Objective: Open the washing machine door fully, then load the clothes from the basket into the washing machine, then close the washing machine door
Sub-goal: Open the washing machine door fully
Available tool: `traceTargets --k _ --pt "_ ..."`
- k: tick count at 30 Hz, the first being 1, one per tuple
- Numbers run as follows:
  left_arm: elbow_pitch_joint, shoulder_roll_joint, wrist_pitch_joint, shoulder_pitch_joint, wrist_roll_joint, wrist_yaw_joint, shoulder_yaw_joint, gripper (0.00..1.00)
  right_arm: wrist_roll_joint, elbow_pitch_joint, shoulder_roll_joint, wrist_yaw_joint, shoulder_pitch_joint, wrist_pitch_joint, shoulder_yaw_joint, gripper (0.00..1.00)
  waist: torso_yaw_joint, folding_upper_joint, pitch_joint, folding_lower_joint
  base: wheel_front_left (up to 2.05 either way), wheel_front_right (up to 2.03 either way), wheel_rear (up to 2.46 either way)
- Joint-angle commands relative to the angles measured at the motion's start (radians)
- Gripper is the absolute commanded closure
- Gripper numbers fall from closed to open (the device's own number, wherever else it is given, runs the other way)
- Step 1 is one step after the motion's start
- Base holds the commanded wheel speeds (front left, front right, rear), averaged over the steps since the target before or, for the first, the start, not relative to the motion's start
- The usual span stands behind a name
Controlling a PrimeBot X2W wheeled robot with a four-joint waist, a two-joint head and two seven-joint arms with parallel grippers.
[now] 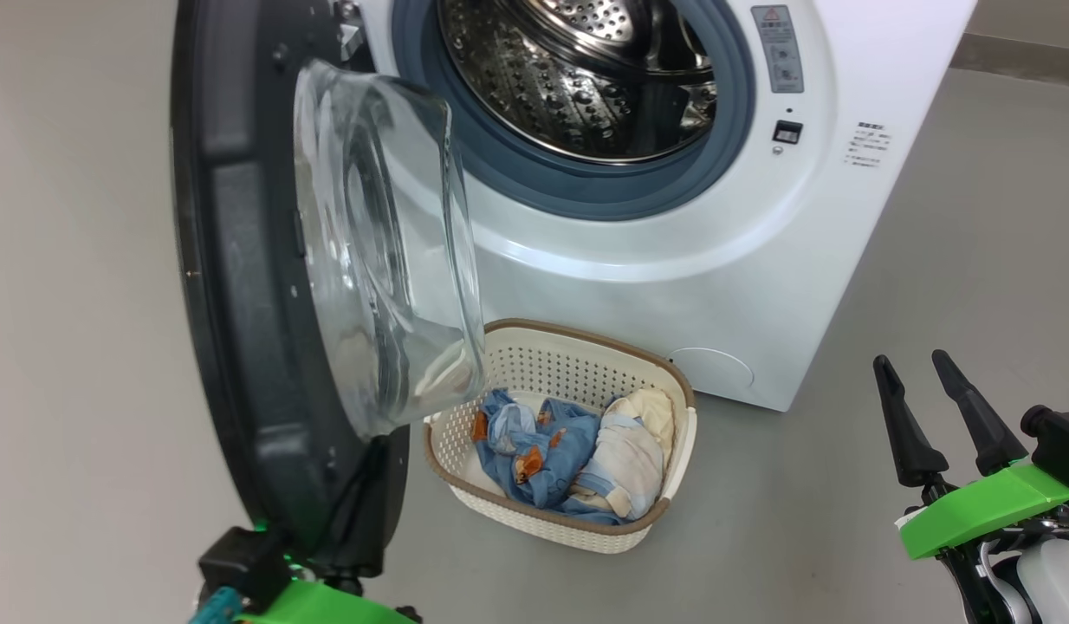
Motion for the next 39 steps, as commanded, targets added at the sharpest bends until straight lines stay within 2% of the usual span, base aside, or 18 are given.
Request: traceTargets --k 1,21,39 --pt "-0.03 0.027 -0.006 -0.015 0.002 0.013 0.052 1.0 -0.016 -0.025 -0.018 0.006 -0.002 -0.012 0.013 0.0 0.005 -0.0001 0.001 0.0 0.0 0.0 0.0" --pt "-0.076 0.109 -0.006 -0.034 -0.001 0.079 0.228 1.0 -0.015 -0.032 -0.036 0.006 -0.016 -0.012 0.018 0.0 0.042 -0.0001 0.04 0.0 0.0 0.0 0.0" --pt "-0.028 0.153 -0.006 -0.114 0.024 0.09 0.412 1.0 -0.009 -0.033 -0.083 0.006 -0.057 -0.012 0.029 0.0 0.057 -0.0001 0.11 0.0 0.0 0.0 0.0"
